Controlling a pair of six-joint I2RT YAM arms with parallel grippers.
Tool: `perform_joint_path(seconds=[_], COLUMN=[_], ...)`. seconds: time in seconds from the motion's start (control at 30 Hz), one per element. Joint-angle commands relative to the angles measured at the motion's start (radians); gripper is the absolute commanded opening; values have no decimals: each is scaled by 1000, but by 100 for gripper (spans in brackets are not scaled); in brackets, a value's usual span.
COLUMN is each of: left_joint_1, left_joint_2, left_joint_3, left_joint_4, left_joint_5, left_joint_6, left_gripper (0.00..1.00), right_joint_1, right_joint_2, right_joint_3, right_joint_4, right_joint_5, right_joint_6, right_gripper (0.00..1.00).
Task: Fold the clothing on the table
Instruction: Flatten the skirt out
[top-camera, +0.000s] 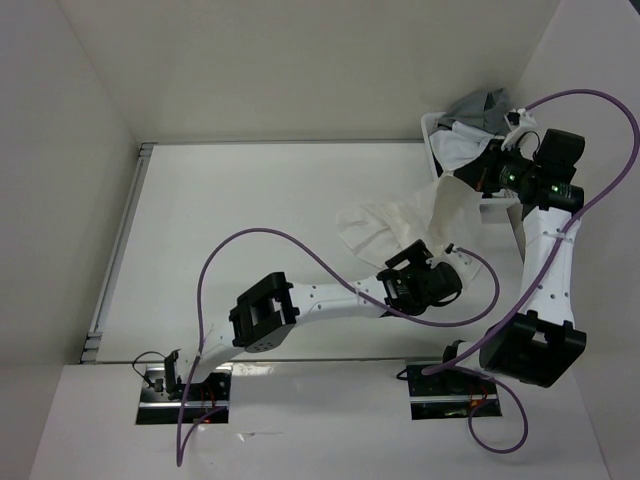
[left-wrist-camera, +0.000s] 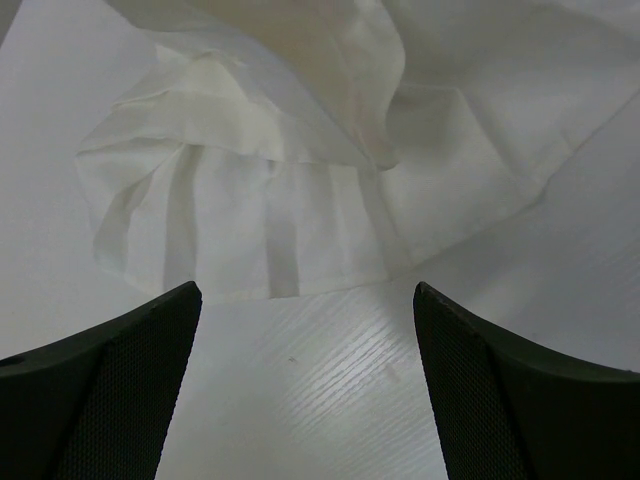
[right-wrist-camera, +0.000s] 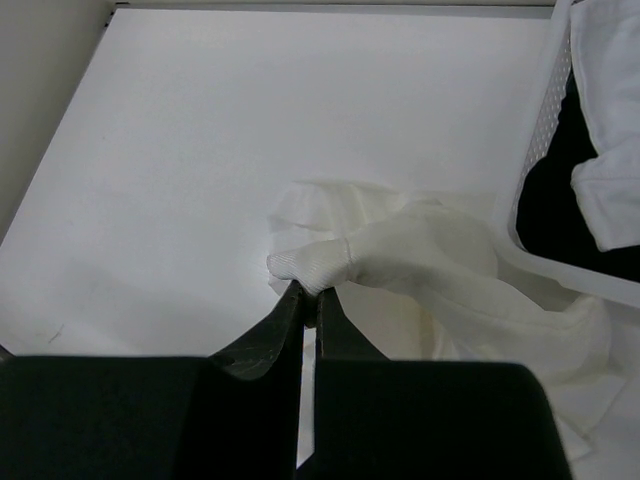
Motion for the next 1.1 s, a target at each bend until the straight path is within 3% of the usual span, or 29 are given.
perform_joint_path(seconds=[0.0,0.2,0.8,0.93,1.07], left_joint_1=[13,13,67,78,98], left_joint_2=[-32,-14,138,181,233], left_joint_3=[9,-4,148,208,307], left_joint_4=[51,109,152,152,122], left_joint_5=[69,101,120,120,147], left_joint_6=[-17,46,107,148,170], left_gripper=[93,93,89,84,63], right_joint_1=[-6,-15,-47,-56,-56], right_joint_2=[-37,-46,-101,-101,-111], right_joint_3=[-14,-14,-14,-14,-14], right_joint_4=[41,41,32,32,32], right_joint_5=[-7,-7,-48,-48,-48], right_joint_6=[4,4,4,4,4], right_gripper=[0,0,0,0,0])
